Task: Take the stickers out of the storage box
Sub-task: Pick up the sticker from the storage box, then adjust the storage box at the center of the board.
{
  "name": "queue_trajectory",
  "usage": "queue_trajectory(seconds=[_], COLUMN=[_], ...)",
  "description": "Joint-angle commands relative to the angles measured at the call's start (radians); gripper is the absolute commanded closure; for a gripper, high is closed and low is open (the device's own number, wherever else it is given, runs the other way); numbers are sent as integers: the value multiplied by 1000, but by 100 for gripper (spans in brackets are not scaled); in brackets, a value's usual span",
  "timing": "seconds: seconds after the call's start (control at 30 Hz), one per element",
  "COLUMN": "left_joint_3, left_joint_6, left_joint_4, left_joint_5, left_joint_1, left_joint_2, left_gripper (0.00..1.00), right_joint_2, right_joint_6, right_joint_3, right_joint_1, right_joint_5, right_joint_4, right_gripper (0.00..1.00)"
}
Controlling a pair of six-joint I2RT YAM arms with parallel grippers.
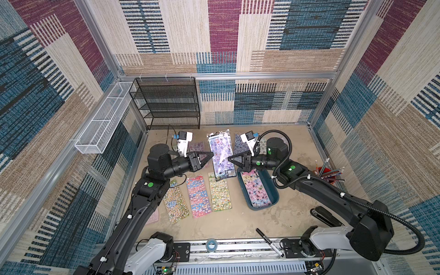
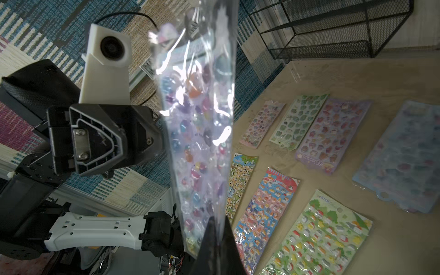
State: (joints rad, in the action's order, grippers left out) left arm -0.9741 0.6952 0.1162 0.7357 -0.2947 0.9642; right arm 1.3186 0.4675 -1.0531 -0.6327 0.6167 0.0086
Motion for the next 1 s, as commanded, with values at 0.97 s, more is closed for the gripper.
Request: queue_trajectory(seconds=[0.97], left_joint_3=[-169], left_joint_6=[-118], left_joint_4=[459], left_joint_5=[-511], left_joint_1=[-413], left_joint_2=[469], left_gripper=[28], right_joint_2=[-49], right_joint_6=[-258], right_joint_3=[-231], right_joint_1=[191], right_joint_5=[-770], right_joint_4=[-862], right_gripper=[100])
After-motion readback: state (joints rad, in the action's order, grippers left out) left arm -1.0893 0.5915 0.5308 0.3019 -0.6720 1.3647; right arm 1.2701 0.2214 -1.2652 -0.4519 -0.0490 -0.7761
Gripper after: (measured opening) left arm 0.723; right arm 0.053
